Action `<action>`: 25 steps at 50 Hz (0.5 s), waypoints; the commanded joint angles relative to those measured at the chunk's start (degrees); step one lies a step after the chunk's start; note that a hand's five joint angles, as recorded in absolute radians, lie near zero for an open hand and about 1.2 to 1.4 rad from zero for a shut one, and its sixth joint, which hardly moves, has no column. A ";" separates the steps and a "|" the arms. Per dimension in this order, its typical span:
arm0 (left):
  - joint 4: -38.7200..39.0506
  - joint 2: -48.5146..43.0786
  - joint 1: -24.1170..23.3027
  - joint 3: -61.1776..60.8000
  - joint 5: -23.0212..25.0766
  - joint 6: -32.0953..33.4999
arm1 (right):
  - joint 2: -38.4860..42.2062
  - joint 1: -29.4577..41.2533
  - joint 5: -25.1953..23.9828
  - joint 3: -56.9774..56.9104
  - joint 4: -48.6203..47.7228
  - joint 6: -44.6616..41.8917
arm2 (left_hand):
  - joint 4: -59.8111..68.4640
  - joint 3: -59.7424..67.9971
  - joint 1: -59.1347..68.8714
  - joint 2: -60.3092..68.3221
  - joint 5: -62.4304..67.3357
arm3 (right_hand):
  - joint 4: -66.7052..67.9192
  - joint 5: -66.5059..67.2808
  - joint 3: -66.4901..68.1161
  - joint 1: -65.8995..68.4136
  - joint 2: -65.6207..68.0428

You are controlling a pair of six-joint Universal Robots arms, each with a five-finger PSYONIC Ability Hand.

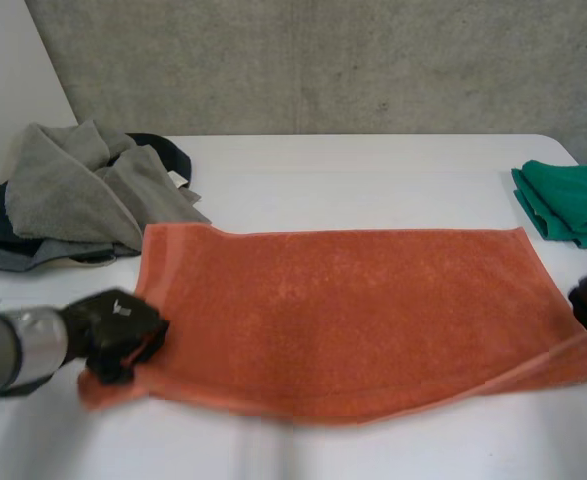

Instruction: Fold the laundry.

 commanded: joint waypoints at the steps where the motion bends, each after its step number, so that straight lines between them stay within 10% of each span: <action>1: 12.28 -12.41 -5.58 19.46 -6.83 -13.45 | 4.70 6.67 1.95 -4.21 -21.31 16.47 | 11.58 11.87 14.90 11.39 13.23 | 11.56 11.80 12.05 15.92 12.70; 10: 13.34 -28.49 -9.71 42.47 -12.53 -14.87 | 11.98 11.15 9.42 -10.44 -42.05 22.37 | 11.58 11.87 14.90 11.39 13.23 | 11.56 11.80 12.05 15.92 12.70; 21: 14.56 -38.52 -12.70 56.90 -15.36 -12.41 | 22.45 15.37 12.06 -21.61 -44.01 21.40 | 9.93 10.22 13.26 9.74 11.58 | 11.56 11.80 12.05 15.92 12.70; 22: 14.83 -38.96 -12.79 57.53 -15.53 -12.58 | 23.85 15.81 13.81 -23.62 -43.92 21.23 | -7.24 -6.95 -3.91 -7.43 -5.59 | 2.21 2.45 2.70 6.57 3.35; 24: 15.10 -39.58 -13.05 58.23 -15.88 -12.76 | 25.09 16.16 16.19 -25.04 -43.39 21.05 | -48.75 -48.46 -45.42 -48.94 -47.10 | -58.44 -58.20 -57.95 -54.08 -57.30; 25: 15.01 -39.84 -13.31 58.50 -17.02 -12.85 | 25.87 16.95 18.37 -26.09 -42.78 21.14 | -58.42 -58.13 -55.10 -58.61 -56.77 | -54.68 -54.44 -54.19 -50.33 -53.55</action>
